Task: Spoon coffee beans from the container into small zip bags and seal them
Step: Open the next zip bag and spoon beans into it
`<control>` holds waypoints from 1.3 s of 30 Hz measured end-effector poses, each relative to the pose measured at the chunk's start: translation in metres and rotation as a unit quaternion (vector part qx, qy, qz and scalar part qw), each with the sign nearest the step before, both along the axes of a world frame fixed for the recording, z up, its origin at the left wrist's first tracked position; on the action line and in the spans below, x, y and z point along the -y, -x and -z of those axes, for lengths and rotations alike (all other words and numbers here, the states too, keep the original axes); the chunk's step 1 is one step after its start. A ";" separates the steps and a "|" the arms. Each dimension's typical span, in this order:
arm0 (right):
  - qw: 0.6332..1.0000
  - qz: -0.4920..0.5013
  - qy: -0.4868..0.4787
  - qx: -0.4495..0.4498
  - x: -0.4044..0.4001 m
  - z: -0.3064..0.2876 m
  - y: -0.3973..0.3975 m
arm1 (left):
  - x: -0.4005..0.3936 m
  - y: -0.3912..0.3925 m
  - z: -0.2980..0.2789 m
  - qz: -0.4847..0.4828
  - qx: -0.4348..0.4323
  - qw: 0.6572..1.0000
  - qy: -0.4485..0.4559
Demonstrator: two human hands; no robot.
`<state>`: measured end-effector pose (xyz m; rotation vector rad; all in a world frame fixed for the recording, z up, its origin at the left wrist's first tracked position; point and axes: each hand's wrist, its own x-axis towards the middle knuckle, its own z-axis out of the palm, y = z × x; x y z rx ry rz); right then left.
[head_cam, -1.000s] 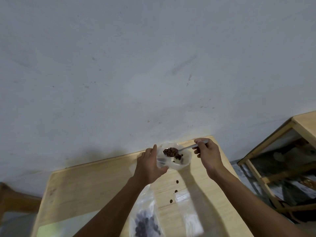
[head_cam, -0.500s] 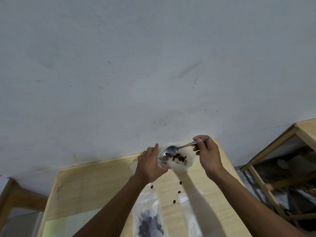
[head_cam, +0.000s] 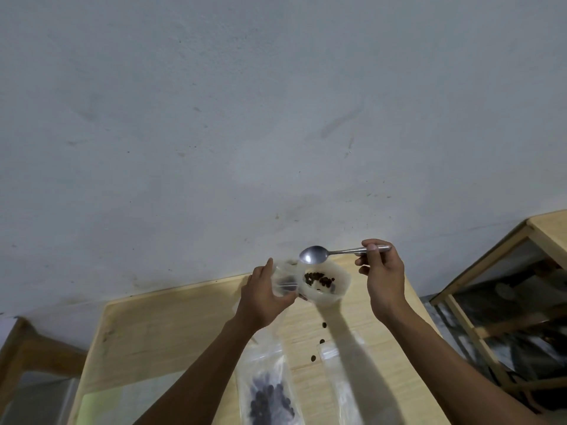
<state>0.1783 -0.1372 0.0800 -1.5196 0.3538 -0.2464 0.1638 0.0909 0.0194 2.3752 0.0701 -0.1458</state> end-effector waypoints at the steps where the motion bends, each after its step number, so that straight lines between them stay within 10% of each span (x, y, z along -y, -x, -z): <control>1: 1.000 0.015 -0.009 -0.012 0.004 0.003 0.000 | -0.005 0.002 0.004 -0.021 -0.006 0.999 0.034; 16: 0.960 0.085 0.010 -0.268 0.077 0.133 0.055 | -0.018 0.029 0.009 -0.055 0.029 0.992 0.107; 24: 0.930 0.030 0.183 -0.317 0.082 0.138 0.062 | 0.003 0.046 0.006 0.001 0.005 0.997 0.072; 30: 0.923 -0.057 0.274 -0.265 0.072 0.107 0.060 | 0.010 0.048 0.004 0.022 0.023 0.998 0.050; 39: 0.932 -0.329 0.088 -0.123 -0.018 0.029 0.049 | 0.032 0.043 0.004 0.007 0.030 0.998 0.050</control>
